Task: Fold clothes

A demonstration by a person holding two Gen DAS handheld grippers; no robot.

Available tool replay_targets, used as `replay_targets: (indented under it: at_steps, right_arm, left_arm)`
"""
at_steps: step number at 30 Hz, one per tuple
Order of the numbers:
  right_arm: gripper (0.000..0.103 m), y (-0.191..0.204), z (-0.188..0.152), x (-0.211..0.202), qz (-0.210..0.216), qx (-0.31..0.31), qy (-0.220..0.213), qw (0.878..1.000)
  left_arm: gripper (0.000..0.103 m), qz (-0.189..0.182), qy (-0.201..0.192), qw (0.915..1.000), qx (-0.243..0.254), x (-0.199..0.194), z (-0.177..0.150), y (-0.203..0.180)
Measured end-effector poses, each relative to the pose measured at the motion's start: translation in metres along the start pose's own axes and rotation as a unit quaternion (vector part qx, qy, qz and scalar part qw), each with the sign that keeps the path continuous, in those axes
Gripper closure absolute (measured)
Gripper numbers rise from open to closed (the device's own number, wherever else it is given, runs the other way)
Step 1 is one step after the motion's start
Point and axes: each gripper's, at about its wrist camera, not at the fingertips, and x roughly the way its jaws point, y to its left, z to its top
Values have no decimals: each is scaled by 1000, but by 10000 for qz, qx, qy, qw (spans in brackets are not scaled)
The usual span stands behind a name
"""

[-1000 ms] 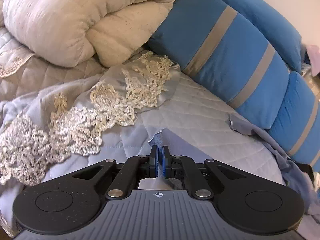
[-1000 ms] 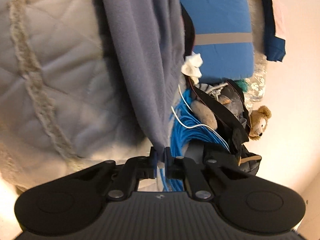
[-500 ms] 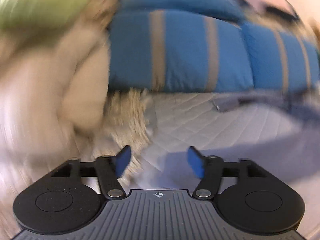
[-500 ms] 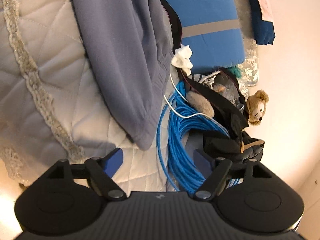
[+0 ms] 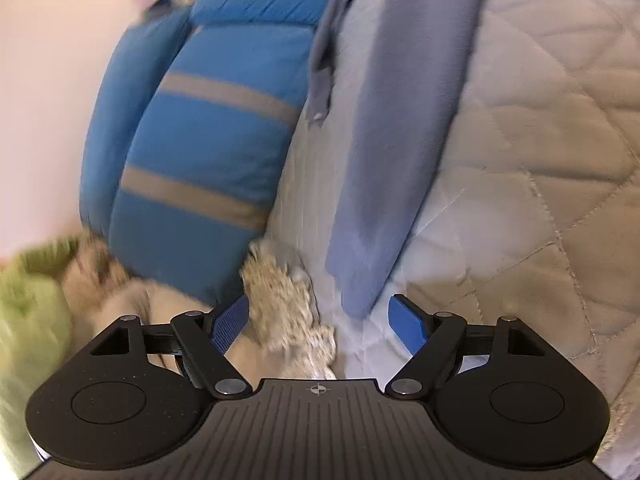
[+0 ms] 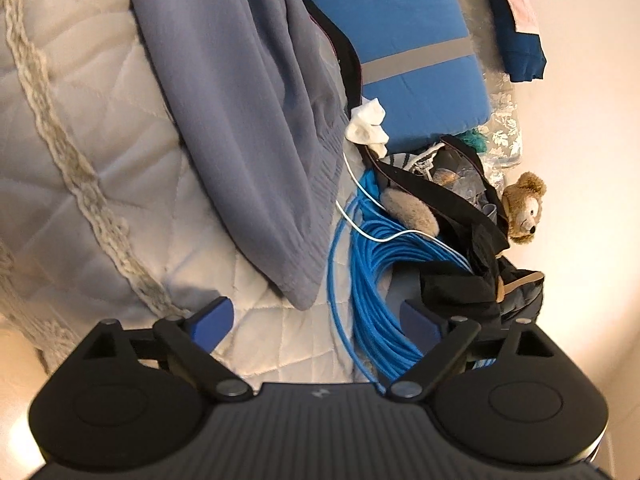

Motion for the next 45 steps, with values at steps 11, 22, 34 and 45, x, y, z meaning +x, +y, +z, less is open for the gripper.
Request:
replay_targets:
  at_steps: [11,22,34,45]
  right_arm:
    - [4,1,7,3,-60,-20,-42,10000]
    - [2,8,8,-8,-110,-56,-205,9997]
    - [0,10,-6,0,-236,-337,-264,9988]
    - [6,10,-2,10,-114,-1056,-481,9932]
  left_arm:
    - [27,-595,-375,9866,1475,18,13,-4]
    - [85,-562,-35,9812,1843,29,21,-23]
    - [100,-441,-123,9886,1437,19,23,-27]
    - [100,-418,-110,9913,1246,18,23,-29]
